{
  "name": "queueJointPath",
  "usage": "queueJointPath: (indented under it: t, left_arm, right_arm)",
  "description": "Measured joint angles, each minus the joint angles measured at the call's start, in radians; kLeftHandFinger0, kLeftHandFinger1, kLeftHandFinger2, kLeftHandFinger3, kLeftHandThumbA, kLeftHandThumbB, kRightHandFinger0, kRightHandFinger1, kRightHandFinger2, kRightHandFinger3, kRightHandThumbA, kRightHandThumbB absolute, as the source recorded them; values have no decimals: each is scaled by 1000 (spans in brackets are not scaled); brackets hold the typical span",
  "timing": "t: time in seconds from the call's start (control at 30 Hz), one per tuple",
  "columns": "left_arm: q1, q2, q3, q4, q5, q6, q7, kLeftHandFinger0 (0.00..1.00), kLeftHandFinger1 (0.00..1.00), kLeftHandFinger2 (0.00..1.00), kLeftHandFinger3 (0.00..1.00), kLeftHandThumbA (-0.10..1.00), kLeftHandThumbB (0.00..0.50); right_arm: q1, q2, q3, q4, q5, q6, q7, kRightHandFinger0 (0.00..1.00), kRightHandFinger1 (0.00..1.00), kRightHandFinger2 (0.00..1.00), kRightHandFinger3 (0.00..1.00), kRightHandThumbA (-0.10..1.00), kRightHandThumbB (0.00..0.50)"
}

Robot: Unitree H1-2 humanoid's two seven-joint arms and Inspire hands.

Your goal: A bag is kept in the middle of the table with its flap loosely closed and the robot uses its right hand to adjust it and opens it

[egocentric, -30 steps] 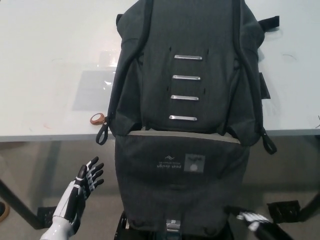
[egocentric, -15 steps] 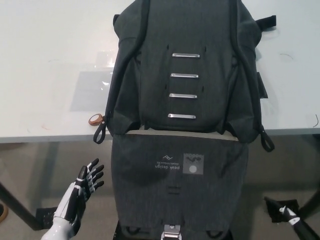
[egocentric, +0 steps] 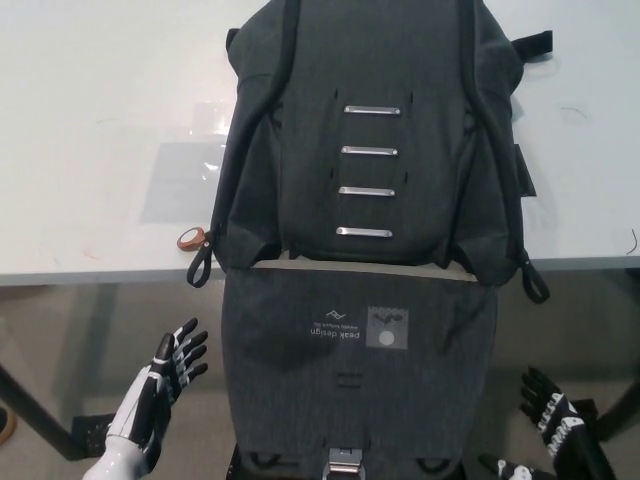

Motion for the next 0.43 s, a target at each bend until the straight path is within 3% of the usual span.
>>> queueJointPath:
  t: [0.13, 0.27, 0.37, 0.43]
  left_arm:
    - [-1, 0, 0, -2, 0, 0, 0, 1000, 1000, 1000, 1000, 1000, 9]
    - [0, 1, 0, -2, 0, 0, 0, 1000, 1000, 1000, 1000, 1000, 9]
    - [0, 1, 0, -3, 0, 0, 0, 1000, 1000, 1000, 1000, 1000, 12]
    - [3, 1, -1, -5, 0, 0, -1, 1000, 1000, 1000, 1000, 1000, 13]
  right_arm:
    - [-26, 10, -26, 49, 52, -40, 20, 1000, 1000, 1000, 1000, 1000, 342]
    - [-30, 9, -32, 54, 71, -60, 27, 1000, 1000, 1000, 1000, 1000, 380]
    - [-29, 8, -32, 57, 73, -70, 31, 1000, 1000, 1000, 1000, 1000, 353]
    - [-29, 8, -31, 58, 73, -76, 33, 1000, 1000, 1000, 1000, 1000, 362]
